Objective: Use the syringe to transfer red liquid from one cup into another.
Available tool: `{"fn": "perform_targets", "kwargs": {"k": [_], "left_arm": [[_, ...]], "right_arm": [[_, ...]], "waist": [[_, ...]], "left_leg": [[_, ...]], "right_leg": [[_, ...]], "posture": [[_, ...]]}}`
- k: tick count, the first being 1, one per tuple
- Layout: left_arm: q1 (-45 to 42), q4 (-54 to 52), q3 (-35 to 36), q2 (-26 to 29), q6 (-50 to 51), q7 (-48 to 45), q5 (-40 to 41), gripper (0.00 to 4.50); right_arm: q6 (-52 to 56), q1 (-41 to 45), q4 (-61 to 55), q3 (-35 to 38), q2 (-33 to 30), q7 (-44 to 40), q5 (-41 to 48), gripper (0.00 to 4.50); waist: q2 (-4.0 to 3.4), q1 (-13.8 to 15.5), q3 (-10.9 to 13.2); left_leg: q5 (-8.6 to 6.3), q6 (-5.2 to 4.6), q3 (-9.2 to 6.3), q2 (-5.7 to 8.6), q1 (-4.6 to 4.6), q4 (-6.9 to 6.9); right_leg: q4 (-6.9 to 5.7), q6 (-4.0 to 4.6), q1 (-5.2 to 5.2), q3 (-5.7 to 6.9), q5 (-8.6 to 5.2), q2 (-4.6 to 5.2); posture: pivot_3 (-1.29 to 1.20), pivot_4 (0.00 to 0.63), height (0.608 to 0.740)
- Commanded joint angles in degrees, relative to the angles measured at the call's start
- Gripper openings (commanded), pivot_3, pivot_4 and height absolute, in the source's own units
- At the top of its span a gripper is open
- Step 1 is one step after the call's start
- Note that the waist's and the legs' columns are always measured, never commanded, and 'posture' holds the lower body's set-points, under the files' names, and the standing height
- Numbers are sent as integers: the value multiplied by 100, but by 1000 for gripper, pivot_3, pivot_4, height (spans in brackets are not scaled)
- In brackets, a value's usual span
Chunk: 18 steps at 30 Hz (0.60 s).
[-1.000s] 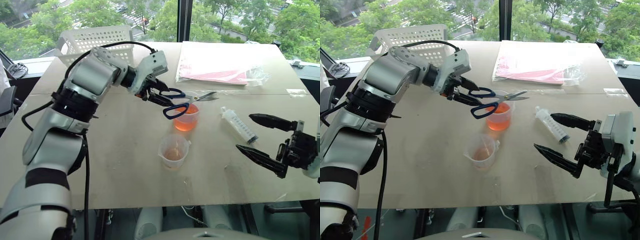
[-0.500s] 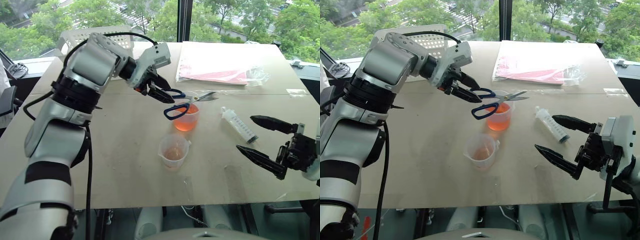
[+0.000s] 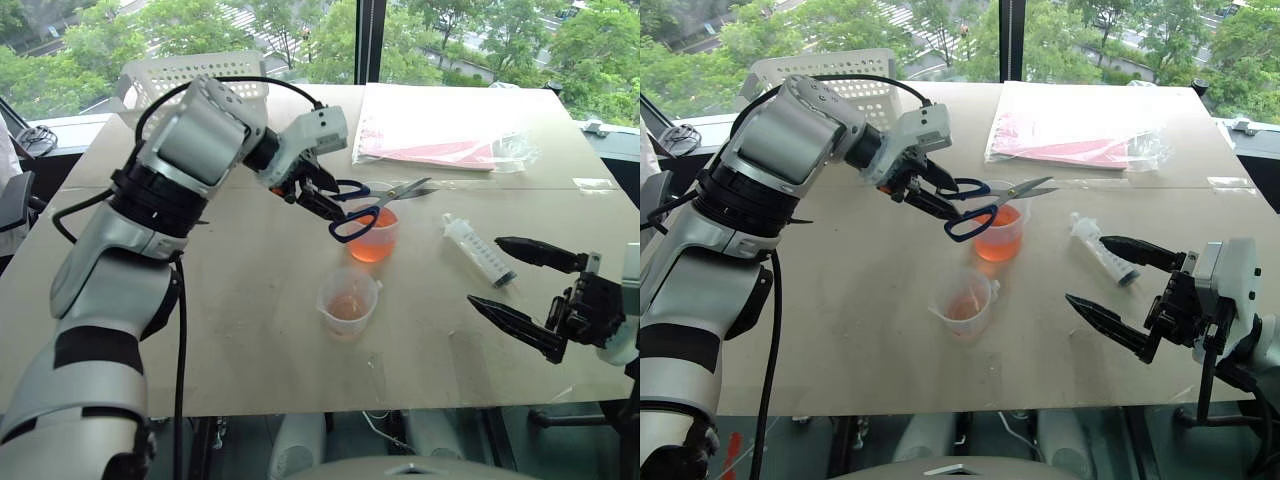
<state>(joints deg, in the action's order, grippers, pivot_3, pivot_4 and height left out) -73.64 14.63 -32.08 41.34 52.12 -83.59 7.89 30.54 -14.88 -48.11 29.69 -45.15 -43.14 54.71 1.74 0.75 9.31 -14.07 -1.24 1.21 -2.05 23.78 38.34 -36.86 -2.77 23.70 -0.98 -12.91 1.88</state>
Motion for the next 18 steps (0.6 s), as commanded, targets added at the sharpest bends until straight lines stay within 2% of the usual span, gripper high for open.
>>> {"fn": "perform_targets", "kwargs": {"k": [1, 16, 18], "left_arm": [[-27, 9, 29, -2, -193, -13, -156, 3302], [20, -68, 19, -92, -346, -99, -330, 3302], [25, -68, 24, -86, -356, -112, -346, 2760]], "right_arm": [[-144, -43, -179, 82, 23, 35, 44, 4500], [-179, -163, -277, 99, 14, 147, 108, 4500], [-187, -136, -255, 78, 5, 155, 113, 4500]], "waist": [[0, 0, 0], [0, -2, 0], [0, -2, 0]], "left_leg": [[0, 0, 1, 0, 0, 0], [0, 0, 1, 0, -1, 0], [0, 0, 1, 0, -1, 0]], "right_leg": [[0, 0, 0, -1, 0, 0], [-1, 0, 0, -1, 1, 0], [-1, 1, 0, -1, 1, 0]], "posture": [[0, 150, 740], [0, 150, 740], [0, 150, 740]]}}
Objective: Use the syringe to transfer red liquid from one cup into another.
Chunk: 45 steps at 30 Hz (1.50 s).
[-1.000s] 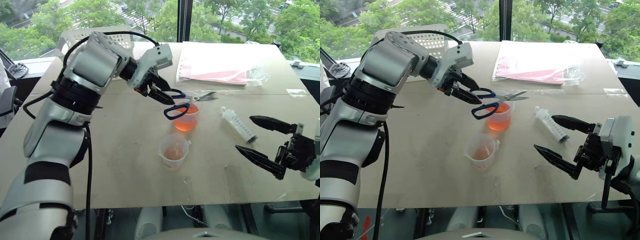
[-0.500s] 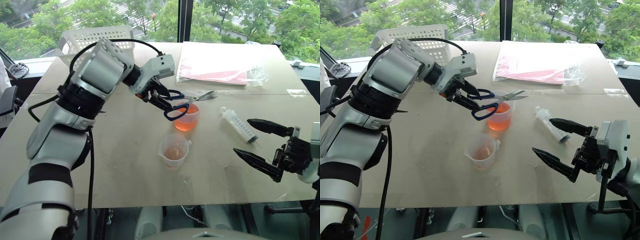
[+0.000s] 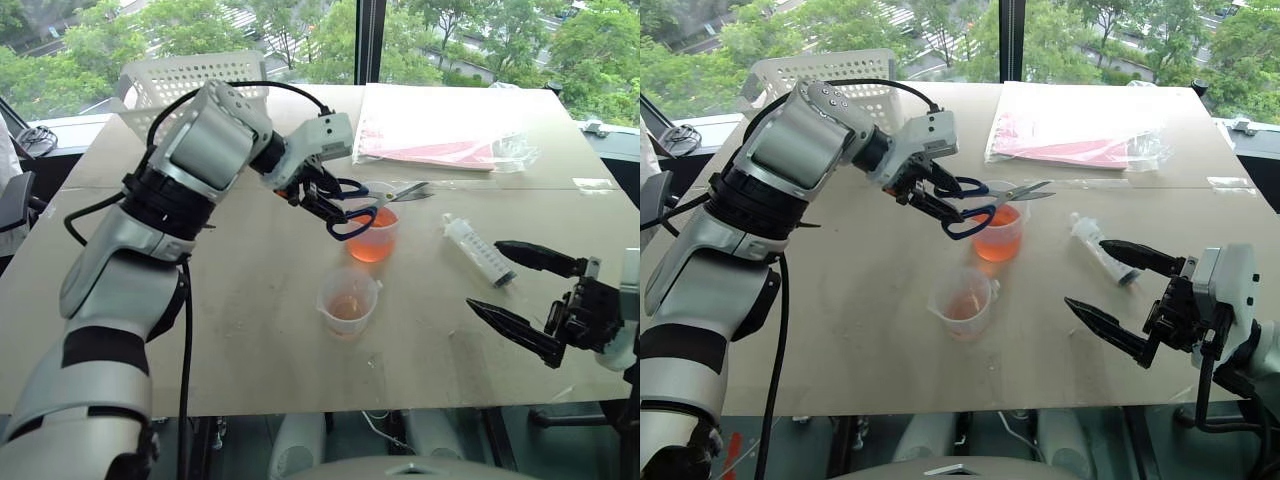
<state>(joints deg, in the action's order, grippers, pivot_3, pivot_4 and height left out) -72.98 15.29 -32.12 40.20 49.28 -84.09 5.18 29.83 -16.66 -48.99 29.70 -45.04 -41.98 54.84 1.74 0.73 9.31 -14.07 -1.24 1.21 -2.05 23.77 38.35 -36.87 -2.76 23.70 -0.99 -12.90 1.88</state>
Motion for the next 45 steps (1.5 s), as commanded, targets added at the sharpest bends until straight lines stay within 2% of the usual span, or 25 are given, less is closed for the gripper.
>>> {"fn": "perform_targets", "kwargs": {"k": [1, 2, 4, 14, 17, 21, 25, 29, 31, 33, 36, 40, 43, 45], "left_arm": [[-38, -136, 32, 28, -72, -69, -80, 2457], [-42, -157, 54, 34, -68, -86, -74, 1573], [-62, -196, 111, 43, -47, -112, -55, 1223], [-107, -362, 458, 224, 144, 4, 72, 1223], [-180, -438, 827, 355, 520, 120, 265, 1223], [-117, -694, 1501, 852, 1479, 282, 689, 1223], [575, -1013, 2012, 1639, 1865, 763, 716, 1223], [1730, -1331, 2579, 1983, 2043, 1365, 767, 1223], [2359, -1398, 2731, 1912, 1844, 1744, 719, 1223], [2623, -1340, 2789, 1827, 1654, 1957, 741, 1223], [2713, -1064, 2810, 1513, 1387, 2272, 784, 1223], [2818, -530, 2356, 895, 569, 2426, 647, 1223], [2782, -347, 2258, 789, 310, 2435, 572, 1223], [2832, -394, 2207, 738, 333, 2511, 561, 1975]], "right_arm": [[-118, 50, -161, 72, -9, 40, 101, 4500], [-117, 68, -145, 63, -15, 38, 102, 4500], [-113, 95, -119, 53, -28, 29, 103, 4500], [-99, 259, 8, -60, -43, -36, 46, 4500], [-104, 299, 38, -79, -46, -60, 38, 4500], [-123, 393, 97, -150, -50, -111, 19, 4500], [-163, 557, 208, -272, -85, -283, 2, 4500], [-158, 901, 358, -504, -132, -389, -2, 4500], [-125, 1143, 480, -617, -197, -484, 37, 4500], [-65, 1368, 558, -721, -252, -503, 71, 4500], [-20, 1596, 700, -790, -324, -584, 91, 4500], [74, 1812, 803, -898, -444, -762, 183, 4500], [113, 1861, 803, -915, -466, -788, 205, 4500], [113, 1804, 849, -836, -478, -851, 194, 4500]], "waist": [[0, 0, 0], [0, 0, 0], [0, 1, 0], [0, -1, 0], [0, -2, 0], [-1, -64, 1], [-7, -144, -3], [-7, -144, -3], [-4, -133, -2], [6, -87, 3], [28, 36, 6], [27, 64, 3], [33, 22, 7], [35, -18, 8]], "left_leg": [[0, 0, 0, 0, 0, 0], [0, 0, 0, 0, 0, 0], [0, 0, 0, 0, 0, 0], [0, 0, -1, 0, 0, 1], [0, 0, -1, 0, 0, 1], [0, 0, -2, -3, -1, 0], [0, 0, -10, -6, -8, -3], [0, 0, -13, -9, -13, -1], [0, 0, -12, -11, -17, 2], [1, 0, -10, -12, -12, 9], [1, 0, -8, -9, -4, 19], [1, 0, -4, -2, -2, 17], [1, 0, -4, 1, 4, 17], [1, 0, -4, 1, 4, 16]], "right_leg": [[0, 0, 0, 0, 0, 0], [0, 0, 0, 0, 0, 0], [0, 0, 0, 0, 0, 0], [-1, 1, 0, 0, 1, 0], [-1, 1, 0, 1, 1, 0], [-2, 0, 1, 0, 1, -2], [-6, -1, 1, -5, 0, -3], [-15, -2, 0, -5, 0, -2], [-22, -2, -1, -11, 0, 2], [-23, -2, -1, -7, 1, 6], [-23, 18, -3, -1, -8, 5], [-21, 25, -4, -5, 8, 10], [-16, 18, -3, -4, 13, 8], [-16, 18, -2, -3, 13, 3]], "posture": [[0, 150, 740], [0, 150, 740], [0, 150, 740], [0, 150, 740], [0, 150, 740], [0, 150, 740], [0, 150, 740], [0, 150, 740], [0, 150, 740], [0, 150, 740], [0, 150, 740], [0, 150, 740], [0, 150, 740], [0, 150, 740]]}}
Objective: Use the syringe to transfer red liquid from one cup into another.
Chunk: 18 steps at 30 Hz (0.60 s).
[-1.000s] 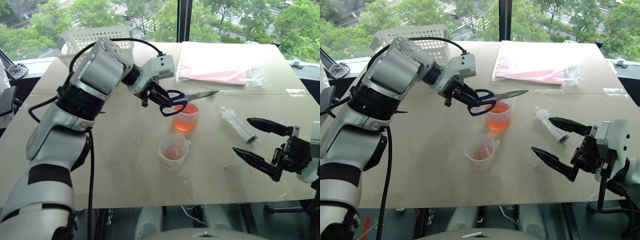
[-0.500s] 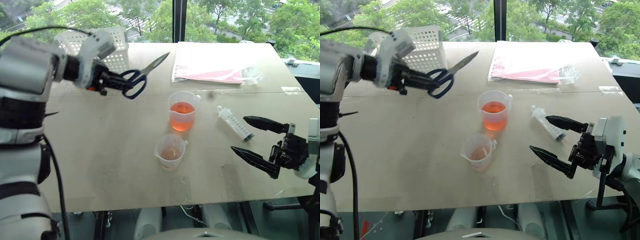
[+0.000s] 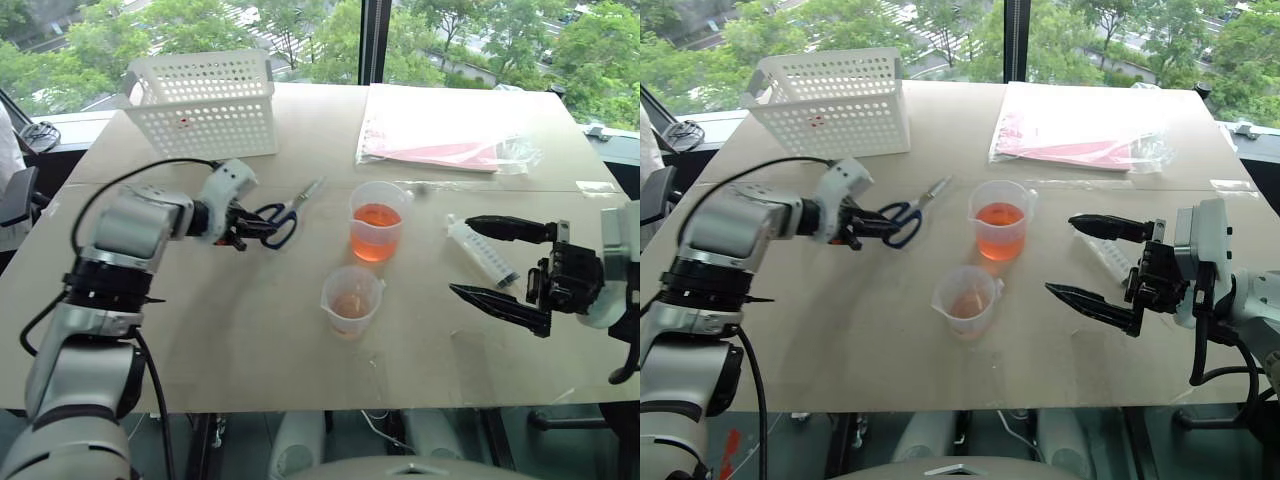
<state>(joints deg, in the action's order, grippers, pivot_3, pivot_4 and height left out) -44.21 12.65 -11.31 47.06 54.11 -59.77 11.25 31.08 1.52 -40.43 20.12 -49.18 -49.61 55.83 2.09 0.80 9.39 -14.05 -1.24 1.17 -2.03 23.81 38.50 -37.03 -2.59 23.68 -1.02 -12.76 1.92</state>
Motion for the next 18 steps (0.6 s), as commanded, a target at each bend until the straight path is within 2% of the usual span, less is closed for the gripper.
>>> {"fn": "perform_targets", "kwargs": {"k": [1, 5, 6, 7, 11, 13, 15, 18], "left_arm": [[-11, -205, 201, 15, -113, 190, -23, 2333], [261, -863, 853, 278, 145, 370, 266, 4266], [378, -1096, 1049, 355, 254, 428, 339, 4419], [590, -1476, 1362, 395, 237, 497, 461, 4419], [1638, -3606, 3199, -373, 61, 893, 1537, 4419], [2132, -4538, 3855, -758, 199, 1147, 2070, 4419], [2587, -5196, 4185, -992, 348, 1418, 2404, 4419], [3276, -5866, 4575, -1183, 438, 1354, 3433, 4419]], "right_arm": [[-44, -61, 35, 118, -61, -127, 1, 4500], [7, 7, 86, 60, -20, 60, -117, 4500], [23, -9, 82, 94, -40, 52, -100, 4500], [43, -78, 74, 146, -95, 5, -114, 4500], [236, -287, 333, 206, -391, 93, -527, 4500], [243, -114, 743, -112, -570, 420, -1257, 4500], [380, 107, 1052, -327, -666, 569, -1539, 4500], [779, 673, 1515, -799, -666, 887, -1887, 4500]], "waist": [[0, -37, 0], [-1, -77, 0], [-1, -89, 0], [-1, -94, 0], [-3, -95, -1], [-2, -86, -1], [-1, -86, -2], [-5, -124, -4]], "left_leg": [[0, 0, 1, -3, -3, -2], [0, 0, 0, -8, -9, -8], [0, 0, -1, -11, -9, -8], [0, 0, -3, -14, -9, -8], [0, 0, -14, -17, -9, -8], [0, 0, -7, -12, -8, -5], [0, 0, -2, -8, -11, -1], [0, 0, 2, -9, -27, -2]], "right_leg": [[0, 0, 0, -4, 0, -5], [-4, 1, 1, -5, -1, -11], [-4, 1, 2, -4, -1, -11], [-4, 1, 2, -4, -1, -10], [0, -1, 1, -10, 0, 9], [9, -3, -1, -20, 1, 21], [11, -12, -3, -26, 7, 22], [1, -10, -8, -33, 7, 15]], "posture": [[0, 150, 740], [0, 150, 740], [0, 150, 740], [0, 150, 740], [0, 150, 740], [0, 150, 740], [0, 150, 740], [0, 150, 740]]}}
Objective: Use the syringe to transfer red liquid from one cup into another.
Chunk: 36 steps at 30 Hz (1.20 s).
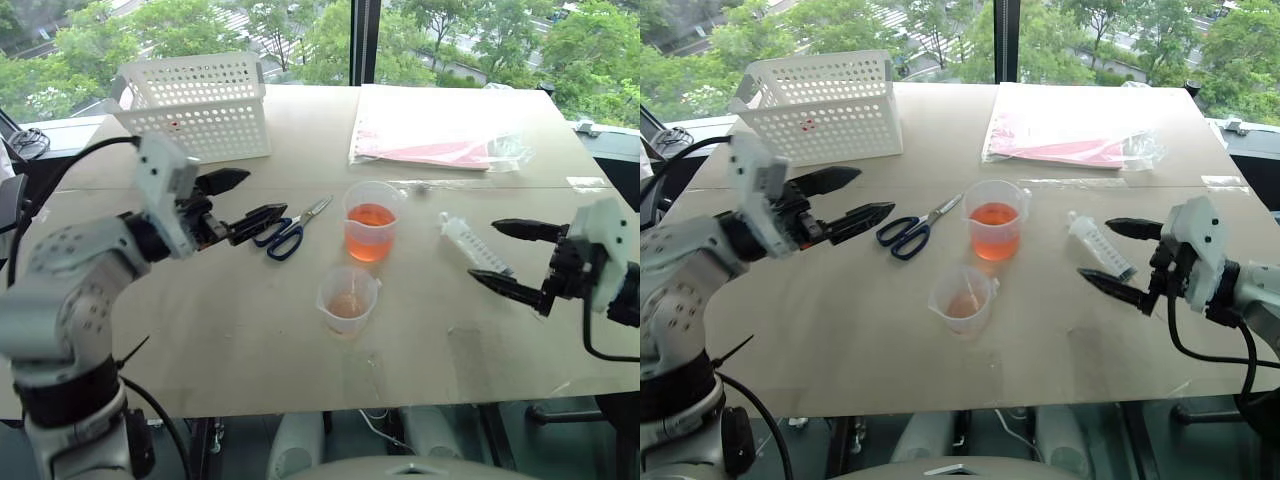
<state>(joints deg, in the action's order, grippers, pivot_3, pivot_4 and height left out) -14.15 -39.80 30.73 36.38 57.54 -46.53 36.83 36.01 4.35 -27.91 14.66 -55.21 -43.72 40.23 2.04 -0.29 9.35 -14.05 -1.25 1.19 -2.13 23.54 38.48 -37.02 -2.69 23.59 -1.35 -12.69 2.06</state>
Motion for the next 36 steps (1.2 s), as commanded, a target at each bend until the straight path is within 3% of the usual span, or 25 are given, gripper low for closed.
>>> {"fn": "perform_targets", "kwargs": {"k": [1, 3, 6, 11, 15, 22, 29, 36], "left_arm": [[409, -744, 539, -176, 130, 102, 1421, 4419], [772, -1085, 643, -1, -64, -144, 2007, 4419], [1050, -1358, 422, 297, -290, -185, 2269, 4419], [1220, -1472, 60, 420, -596, 225, 2648, 4419], [1327, -1605, -405, 452, -896, 508, 2579, 4419], [1501, -1712, -691, 645, -1231, 874, 2781, 4419], [1705, -1772, -668, 983, -1472, 1076, 3017, 4419], [2014, -1884, -621, 1183, -1716, 1320, 3147, 4419]], "right_arm": [[313, 632, 437, -489, -57, 350, -547, 4500], [446, 1152, 738, -931, -116, 339, -900, 4500], [1001, 1924, 1043, -1667, -299, 231, -1358, 4500], [2054, 2771, 1523, -2188, -137, -10, -1281, 4500], [3227, 3875, 2510, -2790, 413, 128, -1483, 4500], [4111, 5145, 3965, -3188, 1083, -169, -1535, 4500], [3802, 6018, 5266, -4113, 1281, -763, -2085, 4500], [3343, 6226, 5778, -4690, 1273, -1520, -2560, 4500]], "waist": [[0, -25, 0], [0, -41, 0], [-10, -43, 1], [-11, -21, -1], [-14, -66, 1], [-17, -55, 3], [-22, -39, 5], [-37, -47, 15]], "left_leg": [[0, 0, 1, -1, -5, 0], [1, 1, 1, -4, -14, 0], [1, 1, 14, 0, -29, -6], [1, 1, 20, 3, -31, -10], [0, 0, 24, 4, -22, -11], [0, 0, 19, 4, -13, -18], [0, 0, 17, 3, 6, -18], [0, 1, 17, 4, 14, -20]], "right_leg": [[-6, 7, 0, -3, -4, -5], [-16, 23, 0, -4, -9, -9], [-21, 25, -2, -17, -9, -16], [-15, 26, -4, -25, -9, -18], [-5, 26, 0, -30, -7, -17], [0, 29, 7, -24, -7, -21], [19, 29, 12, -7, -7, -17], [21, 29, 19, -5, -7, -16]], "posture": [[0, 150, 740], [0, 150, 740], [0, 150, 740], [0, 150, 740], [0, 150, 740], [0, 150, 740], [0, 150, 740], [0, 150, 740]]}}
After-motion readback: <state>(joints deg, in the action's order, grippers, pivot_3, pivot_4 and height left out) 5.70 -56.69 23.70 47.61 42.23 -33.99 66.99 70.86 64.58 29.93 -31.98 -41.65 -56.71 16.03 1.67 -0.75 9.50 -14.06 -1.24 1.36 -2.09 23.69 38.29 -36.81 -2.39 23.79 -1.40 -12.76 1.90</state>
